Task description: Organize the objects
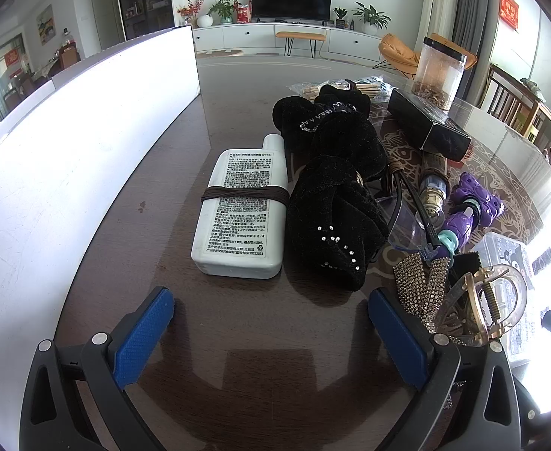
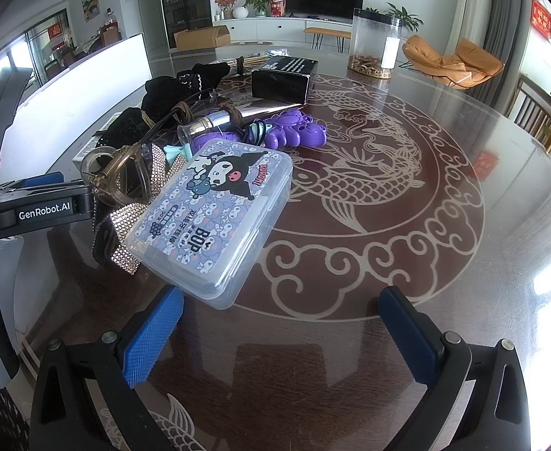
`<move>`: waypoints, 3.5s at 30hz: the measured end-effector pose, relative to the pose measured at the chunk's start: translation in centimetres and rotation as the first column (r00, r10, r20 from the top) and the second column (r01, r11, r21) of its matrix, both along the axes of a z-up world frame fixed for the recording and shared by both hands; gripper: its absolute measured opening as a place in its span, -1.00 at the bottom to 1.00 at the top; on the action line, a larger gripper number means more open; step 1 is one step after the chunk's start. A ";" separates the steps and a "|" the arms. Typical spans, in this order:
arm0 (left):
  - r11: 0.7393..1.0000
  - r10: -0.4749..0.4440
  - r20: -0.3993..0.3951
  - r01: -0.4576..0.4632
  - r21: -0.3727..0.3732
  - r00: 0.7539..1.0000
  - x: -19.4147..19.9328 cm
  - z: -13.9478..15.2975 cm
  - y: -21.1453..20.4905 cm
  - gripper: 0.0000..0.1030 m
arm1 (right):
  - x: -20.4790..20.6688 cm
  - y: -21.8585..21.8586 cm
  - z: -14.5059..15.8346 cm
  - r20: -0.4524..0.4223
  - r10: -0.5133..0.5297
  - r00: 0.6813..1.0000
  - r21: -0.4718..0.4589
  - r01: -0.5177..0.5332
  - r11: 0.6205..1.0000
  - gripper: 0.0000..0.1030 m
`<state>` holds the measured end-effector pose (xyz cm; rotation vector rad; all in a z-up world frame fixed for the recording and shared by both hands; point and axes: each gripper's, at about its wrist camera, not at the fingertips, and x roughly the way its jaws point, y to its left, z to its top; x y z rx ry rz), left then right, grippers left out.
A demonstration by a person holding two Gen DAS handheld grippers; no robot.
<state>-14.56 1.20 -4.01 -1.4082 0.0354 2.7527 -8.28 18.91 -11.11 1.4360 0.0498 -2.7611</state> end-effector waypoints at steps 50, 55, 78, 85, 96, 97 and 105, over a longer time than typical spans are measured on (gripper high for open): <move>1.000 -0.002 0.000 0.002 0.000 1.000 0.1 0.1 0.0 1.00 | 0.1 0.0 0.1 -0.001 0.002 1.000 -0.001 -0.002 1.000 1.00; 1.000 -0.002 0.000 0.002 0.000 1.000 0.1 0.1 0.0 1.00 | 0.1 0.0 0.1 -0.001 0.002 1.000 0.000 -0.002 1.000 1.00; 0.992 -0.129 0.021 0.129 -0.002 0.991 9.7 0.4 -3.3 1.00 | 0.7 0.5 0.6 0.017 0.014 1.000 -0.067 -0.013 0.998 1.00; 0.993 -0.117 -0.004 0.117 -0.002 0.993 8.8 0.0 -2.7 1.00 | -2.2 0.7 4.4 -0.024 -0.027 0.999 -0.246 0.021 0.969 1.00; 0.994 -0.112 -0.014 0.112 0.001 0.994 8.7 -0.1 -2.5 1.00 | -6.7 -1.8 1.2 0.134 -0.019 0.991 -0.185 0.044 0.982 0.92; 0.994 -0.112 -0.014 0.112 0.001 0.994 8.7 -0.1 -2.5 1.00 | -6.6 -2.1 1.2 0.128 -0.002 0.992 -0.173 0.025 0.985 0.92; 0.994 -0.112 -0.015 0.112 0.001 0.994 8.7 -0.1 -2.5 1.00 | -5.6 -1.8 1.4 0.111 0.029 0.993 -0.157 -0.012 0.988 0.29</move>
